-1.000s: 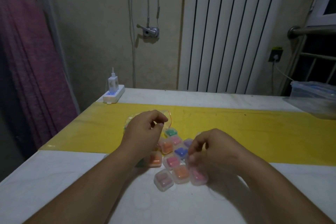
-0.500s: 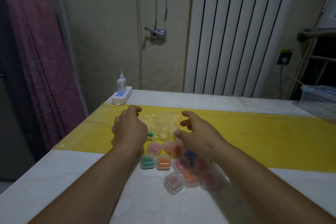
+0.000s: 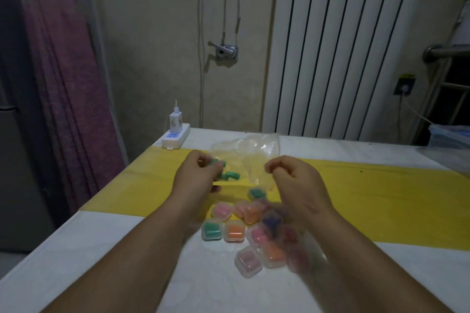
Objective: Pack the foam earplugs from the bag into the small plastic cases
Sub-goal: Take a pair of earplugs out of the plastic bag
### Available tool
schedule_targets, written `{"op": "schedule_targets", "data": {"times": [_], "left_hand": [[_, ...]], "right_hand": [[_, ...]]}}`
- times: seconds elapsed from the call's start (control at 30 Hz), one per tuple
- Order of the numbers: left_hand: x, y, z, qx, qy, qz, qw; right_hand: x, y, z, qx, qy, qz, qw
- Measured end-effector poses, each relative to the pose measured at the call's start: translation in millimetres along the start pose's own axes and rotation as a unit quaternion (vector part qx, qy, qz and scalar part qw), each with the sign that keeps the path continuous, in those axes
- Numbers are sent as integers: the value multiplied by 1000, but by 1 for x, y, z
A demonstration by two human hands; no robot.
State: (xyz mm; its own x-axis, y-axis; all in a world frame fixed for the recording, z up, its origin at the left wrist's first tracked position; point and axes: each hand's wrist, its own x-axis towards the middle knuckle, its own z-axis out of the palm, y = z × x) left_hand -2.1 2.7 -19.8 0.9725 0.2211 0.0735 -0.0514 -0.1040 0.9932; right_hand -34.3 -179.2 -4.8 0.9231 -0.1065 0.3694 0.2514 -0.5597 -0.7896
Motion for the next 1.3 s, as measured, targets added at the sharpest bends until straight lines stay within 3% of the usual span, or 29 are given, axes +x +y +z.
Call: {"op": "schedule_targets", "data": {"times": [0.13,0.33,0.47,0.6,0.73,0.87,1.13,1.3], "left_hand": [[-14,9,11,-141,-100,-28,985],[-25,9,17,-164,-186,-72,966],[-26,6,18,-108,-180,-25,977],[-25,3,19,-93,-174,-2,980],[-27,4,18,-78,-185,26,979],[-26,2,18,-93,-216,33,971],[-27,1,20,-114,-247,29,962],[-26,0,21,-117,-248,32,961]], "right_hand": [[-3,5,-23,2,8,-14,1000],[-5,3,-39,-77,-10,-22,997],[-8,0,-42,-133,-33,-28,990],[-7,-1,-44,-132,-7,-4,991],[-8,-3,-41,24,-26,16,999],[-9,-3,-35,190,-76,77,976],[-12,1,-25,62,-163,44,984],[-12,-2,-23,35,-164,19,986]]}}
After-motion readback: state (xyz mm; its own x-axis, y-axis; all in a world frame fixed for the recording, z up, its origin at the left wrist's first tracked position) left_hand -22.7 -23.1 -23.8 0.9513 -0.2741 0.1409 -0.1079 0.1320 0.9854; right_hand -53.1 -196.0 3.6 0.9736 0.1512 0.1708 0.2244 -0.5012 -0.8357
